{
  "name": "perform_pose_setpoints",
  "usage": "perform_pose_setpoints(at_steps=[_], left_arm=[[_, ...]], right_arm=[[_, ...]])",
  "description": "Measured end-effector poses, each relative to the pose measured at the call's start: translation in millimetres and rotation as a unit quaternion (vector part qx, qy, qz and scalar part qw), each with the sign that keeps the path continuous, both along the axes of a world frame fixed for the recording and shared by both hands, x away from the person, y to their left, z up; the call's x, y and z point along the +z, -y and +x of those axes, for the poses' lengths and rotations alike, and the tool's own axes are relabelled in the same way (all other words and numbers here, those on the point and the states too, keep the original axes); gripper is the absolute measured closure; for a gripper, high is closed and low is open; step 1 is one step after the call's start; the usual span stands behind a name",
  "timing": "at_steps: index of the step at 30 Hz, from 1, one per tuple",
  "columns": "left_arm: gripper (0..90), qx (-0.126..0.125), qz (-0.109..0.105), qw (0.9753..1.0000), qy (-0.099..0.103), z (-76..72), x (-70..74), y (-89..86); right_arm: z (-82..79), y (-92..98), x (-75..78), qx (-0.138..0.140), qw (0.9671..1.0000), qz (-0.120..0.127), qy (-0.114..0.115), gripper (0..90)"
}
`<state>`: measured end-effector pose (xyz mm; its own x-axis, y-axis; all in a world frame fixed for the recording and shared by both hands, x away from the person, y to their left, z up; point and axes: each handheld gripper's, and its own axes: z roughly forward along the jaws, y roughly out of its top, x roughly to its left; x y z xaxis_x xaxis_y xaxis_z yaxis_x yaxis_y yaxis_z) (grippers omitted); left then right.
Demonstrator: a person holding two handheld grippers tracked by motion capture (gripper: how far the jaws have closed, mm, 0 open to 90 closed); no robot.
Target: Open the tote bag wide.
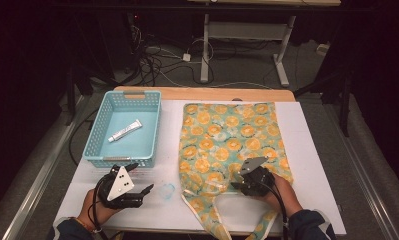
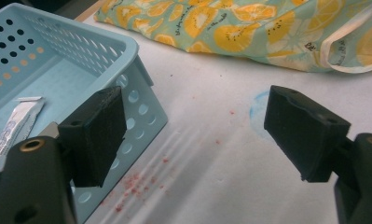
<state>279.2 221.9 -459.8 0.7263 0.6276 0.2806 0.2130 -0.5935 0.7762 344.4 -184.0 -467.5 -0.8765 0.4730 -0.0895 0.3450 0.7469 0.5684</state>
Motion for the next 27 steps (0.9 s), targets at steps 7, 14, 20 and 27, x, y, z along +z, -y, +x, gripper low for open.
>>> perform_pose_setpoints(at_steps=[7,14,20,27], left_arm=[[20.3,0.001,0.001,1.0000,0.000,0.6,0.1,0.0],[20.4,0.005,-0.003,1.0000,0.002,2.2,2.2,-3.4],[20.3,0.010,-0.009,0.9999,0.005,3.6,4.3,-5.8],[20.3,0.020,-0.016,0.9996,0.015,6.1,10.1,-10.8]], right_arm=[[10.3,-21.3,-0.1,-0.009,0.9999,0.005,-0.008,89.4],[18.6,-39.5,18.1,-0.037,0.9981,0.040,0.030,89.7],[29.7,-40.1,48.8,-0.075,0.9917,0.079,0.067,89.7],[37.6,-52.7,103.1,-0.066,0.9879,0.071,0.121,89.7]])
